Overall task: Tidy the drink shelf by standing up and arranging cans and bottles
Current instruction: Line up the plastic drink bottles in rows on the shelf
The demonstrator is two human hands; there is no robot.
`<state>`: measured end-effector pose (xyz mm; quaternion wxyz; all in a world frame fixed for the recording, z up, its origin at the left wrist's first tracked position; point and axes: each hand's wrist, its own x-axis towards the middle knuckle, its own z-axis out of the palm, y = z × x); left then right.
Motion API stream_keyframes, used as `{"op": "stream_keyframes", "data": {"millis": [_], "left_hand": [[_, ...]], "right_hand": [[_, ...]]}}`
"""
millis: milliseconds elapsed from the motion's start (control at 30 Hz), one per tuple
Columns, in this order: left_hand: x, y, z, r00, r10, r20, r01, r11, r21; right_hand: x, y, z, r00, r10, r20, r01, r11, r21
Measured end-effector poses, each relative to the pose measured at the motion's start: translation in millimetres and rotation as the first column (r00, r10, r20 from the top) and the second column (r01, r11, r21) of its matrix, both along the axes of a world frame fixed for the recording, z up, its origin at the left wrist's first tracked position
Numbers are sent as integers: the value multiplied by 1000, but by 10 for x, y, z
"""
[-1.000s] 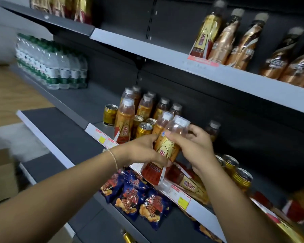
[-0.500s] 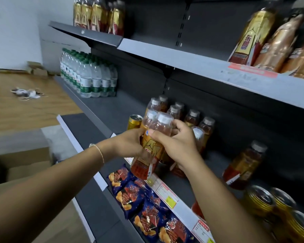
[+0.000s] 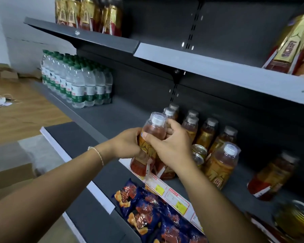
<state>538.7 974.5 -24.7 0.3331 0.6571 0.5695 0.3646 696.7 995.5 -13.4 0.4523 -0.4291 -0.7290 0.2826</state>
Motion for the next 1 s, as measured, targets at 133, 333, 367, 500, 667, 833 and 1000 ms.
{"op": "stream_keyframes", "data": {"millis": [133, 333, 367, 500, 667, 833, 1000], "left_hand": [[-191, 265, -129, 1000, 1, 13, -2, 999, 43], [-250, 499, -350, 999, -6, 41, 2, 996, 88], [-244, 525, -381, 1000, -7, 23, 5, 995, 103], [-233, 646, -463, 999, 23, 35, -28, 990, 139], [-205, 772, -514, 998, -6, 59, -1, 994, 112], [-201, 831, -530, 1000, -25, 0, 25, 991, 128], [-200, 813, -574, 999, -34, -14, 35, 987, 158]], "right_hand": [[-231, 87, -20, 994, -97, 57, 96, 995, 18], [-409, 110, -166, 968, -243, 65, 241, 970, 39], [-425, 99, -175, 961, -265, 78, 261, 964, 53], [-401, 56, -129, 904, -410, 120, 380, 900, 212], [-146, -31, -94, 780, -626, 12, 579, 729, 366], [-59, 5, -252, 806, -573, 148, 568, 819, 75], [-94, 56, -415, 816, -568, 107, 565, 823, 65]]}}
